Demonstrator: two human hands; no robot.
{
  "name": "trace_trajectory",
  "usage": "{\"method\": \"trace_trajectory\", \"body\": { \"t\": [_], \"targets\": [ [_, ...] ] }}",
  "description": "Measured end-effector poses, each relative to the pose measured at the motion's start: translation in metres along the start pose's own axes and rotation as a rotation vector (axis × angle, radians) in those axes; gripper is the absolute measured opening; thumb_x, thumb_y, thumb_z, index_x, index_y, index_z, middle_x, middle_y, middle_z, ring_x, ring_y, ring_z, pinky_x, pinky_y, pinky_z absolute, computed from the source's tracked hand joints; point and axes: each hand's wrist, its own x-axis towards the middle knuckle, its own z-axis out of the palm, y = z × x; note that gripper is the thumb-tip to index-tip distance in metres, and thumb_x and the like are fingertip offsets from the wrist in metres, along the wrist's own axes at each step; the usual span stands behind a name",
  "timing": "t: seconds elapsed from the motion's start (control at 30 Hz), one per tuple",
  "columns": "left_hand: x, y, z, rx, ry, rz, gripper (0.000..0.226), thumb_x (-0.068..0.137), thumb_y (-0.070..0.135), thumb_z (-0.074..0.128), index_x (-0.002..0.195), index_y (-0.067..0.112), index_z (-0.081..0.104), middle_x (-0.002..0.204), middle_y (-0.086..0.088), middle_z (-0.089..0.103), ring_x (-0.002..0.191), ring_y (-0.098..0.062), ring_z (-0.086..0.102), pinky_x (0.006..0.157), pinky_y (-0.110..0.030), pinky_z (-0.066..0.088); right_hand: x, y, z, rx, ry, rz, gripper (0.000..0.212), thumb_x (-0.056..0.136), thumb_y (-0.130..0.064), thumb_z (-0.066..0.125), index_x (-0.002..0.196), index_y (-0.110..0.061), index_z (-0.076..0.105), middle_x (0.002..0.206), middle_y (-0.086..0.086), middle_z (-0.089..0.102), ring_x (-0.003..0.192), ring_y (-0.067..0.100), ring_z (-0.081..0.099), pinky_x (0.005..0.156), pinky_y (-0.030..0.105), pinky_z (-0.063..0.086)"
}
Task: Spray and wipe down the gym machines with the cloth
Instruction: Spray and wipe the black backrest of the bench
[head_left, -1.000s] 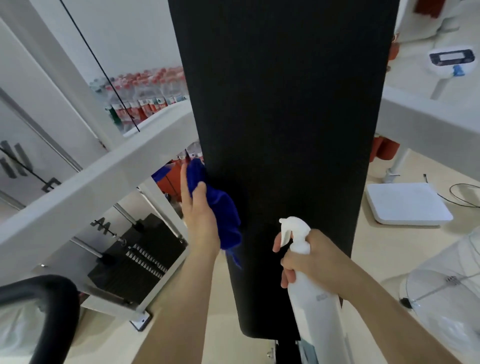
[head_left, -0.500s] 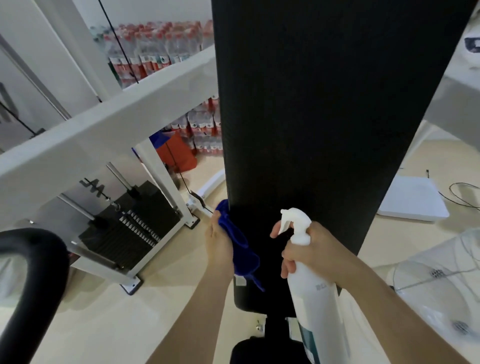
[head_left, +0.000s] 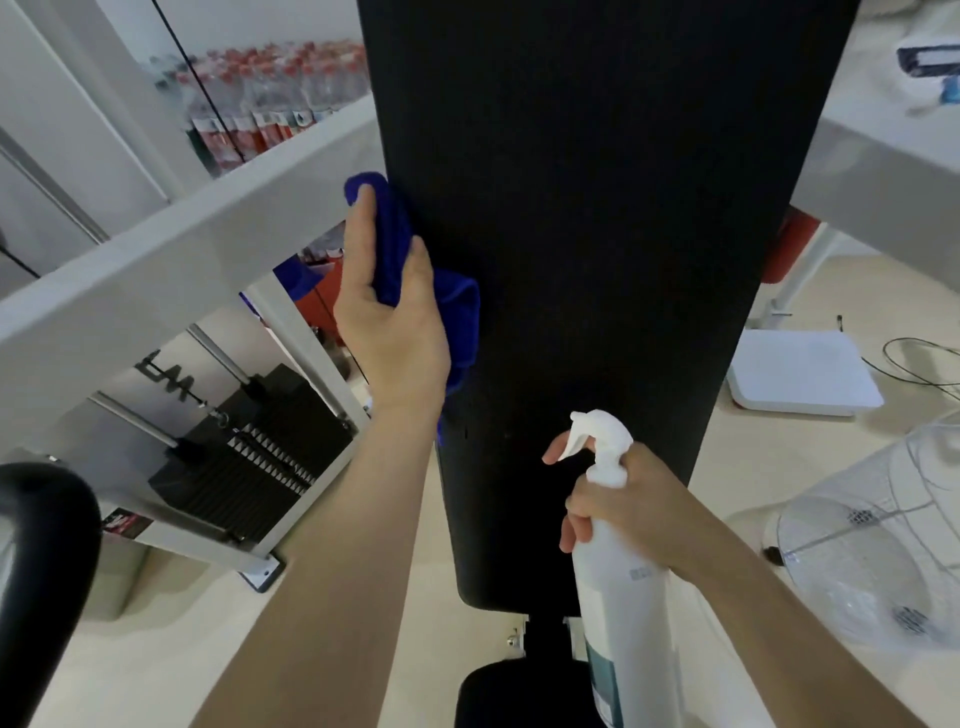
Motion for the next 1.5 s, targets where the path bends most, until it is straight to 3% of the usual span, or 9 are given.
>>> {"method": "trace_trajectory", "body": {
  "t": [0.2, 0.37, 0.5, 0.63, 0.77, 0.9, 1.1, 1.3, 1.5],
  "targets": [
    [-0.024, -0.047, 0.002, 0.627, -0.33, 0.76, 0.05, 0.093, -0.001, 0.049, 0.141, 0.007, 0.043, 0.15, -0.009, 0.035, 0.144, -0.029, 0.022, 0.12, -0.042, 0.018, 0.004, 0.011, -0.017, 0.002, -0.012, -0.027, 0.034, 0.068, -0.021, 0.057, 0.1, -0.032, 0.061, 0.057, 0.003, 0.062, 0.072, 0.028, 0.073, 0.089, 0.052, 0.056],
    [-0.072, -0.113, -0.046, 0.955, -0.811, 1.028, 0.058, 0.086, 0.004, 0.047, 0.141, 0.019, 0.038, 0.146, -0.004, 0.035, 0.146, -0.02, 0.018, 0.121, -0.038, 0.006, 0.003, 0.016, -0.014, 0.0, -0.044, -0.053, 0.036, 0.067, -0.018, 0.054, 0.102, -0.026, 0.062, 0.058, 0.009, 0.062, 0.07, 0.026, 0.072, 0.089, 0.042, 0.055],
    [-0.095, -0.137, -0.094, 1.272, -1.332, 1.199, 0.086, 0.063, 0.013, 0.081, 0.141, 0.025, 0.046, 0.148, 0.001, 0.045, 0.141, -0.02, 0.034, 0.116, -0.045, 0.013, -0.003, 0.02, -0.002, -0.019, -0.054, -0.028, 0.029, 0.069, -0.02, 0.058, 0.096, -0.025, 0.066, 0.064, 0.008, 0.067, 0.07, 0.019, 0.071, 0.081, 0.033, 0.052],
    [-0.055, -0.102, -0.078, 1.11, -0.999, 1.255, 0.063, 0.084, 0.006, 0.053, 0.144, 0.02, 0.041, 0.149, -0.006, 0.043, 0.142, -0.024, 0.03, 0.118, -0.046, 0.011, -0.009, 0.026, 0.012, 0.011, -0.022, -0.057, 0.027, 0.072, -0.015, 0.057, 0.092, -0.031, 0.064, 0.066, 0.015, 0.064, 0.065, 0.017, 0.07, 0.072, 0.024, 0.051],
    [-0.012, -0.082, -0.062, 0.974, -0.641, 1.12, 0.063, 0.084, -0.001, 0.061, 0.142, 0.017, 0.043, 0.147, -0.013, 0.044, 0.141, -0.028, 0.029, 0.117, -0.048, 0.018, -0.011, 0.043, 0.024, 0.052, 0.04, -0.095, 0.032, 0.071, -0.017, 0.057, 0.102, -0.025, 0.061, 0.06, 0.008, 0.061, 0.068, 0.025, 0.072, 0.076, 0.034, 0.056],
    [-0.049, -0.131, -0.074, 0.838, -0.612, 1.073, 0.061, 0.082, -0.006, 0.057, 0.139, 0.014, 0.046, 0.144, -0.015, 0.046, 0.139, -0.029, 0.032, 0.118, -0.047, 0.021, -0.007, 0.068, 0.037, 0.125, 0.114, -0.136, 0.024, 0.07, -0.019, 0.059, 0.094, -0.014, 0.061, 0.058, 0.006, 0.061, 0.071, 0.033, 0.072, 0.082, 0.046, 0.059],
    [-0.118, -0.215, -0.12, 0.857, -0.692, 1.075, 0.063, 0.086, 0.0, 0.049, 0.144, 0.017, 0.034, 0.147, -0.007, 0.036, 0.14, -0.027, 0.031, 0.112, -0.051, 0.031, 0.006, 0.116, 0.053, 0.233, 0.034, -0.232, 0.026, 0.071, -0.012, 0.056, 0.096, -0.012, 0.064, 0.055, 0.007, 0.056, 0.066, 0.032, 0.069, 0.076, 0.04, 0.057],
    [-0.145, -0.234, -0.113, 0.868, -0.505, 1.035, 0.059, 0.085, 0.004, 0.046, 0.142, 0.017, 0.038, 0.147, -0.009, 0.038, 0.14, -0.027, 0.03, 0.119, -0.042, 0.015, 0.032, 0.17, 0.056, 0.312, -0.01, -0.338, 0.029, 0.082, -0.002, 0.056, 0.106, -0.016, 0.065, 0.056, 0.01, 0.052, 0.063, 0.031, 0.066, 0.066, 0.034, 0.057],
    [-0.112, -0.204, -0.096, 0.913, -0.447, 1.072, 0.057, 0.092, 0.02, 0.04, 0.148, 0.016, 0.03, 0.152, -0.013, 0.036, 0.143, -0.025, 0.026, 0.118, -0.047, 0.019, 0.051, 0.186, 0.046, 0.388, -0.033, -0.492, 0.022, 0.082, -0.003, 0.051, 0.097, -0.012, 0.065, 0.053, 0.006, 0.052, 0.059, 0.031, 0.063, 0.06, 0.034, 0.055]
  ]
}}
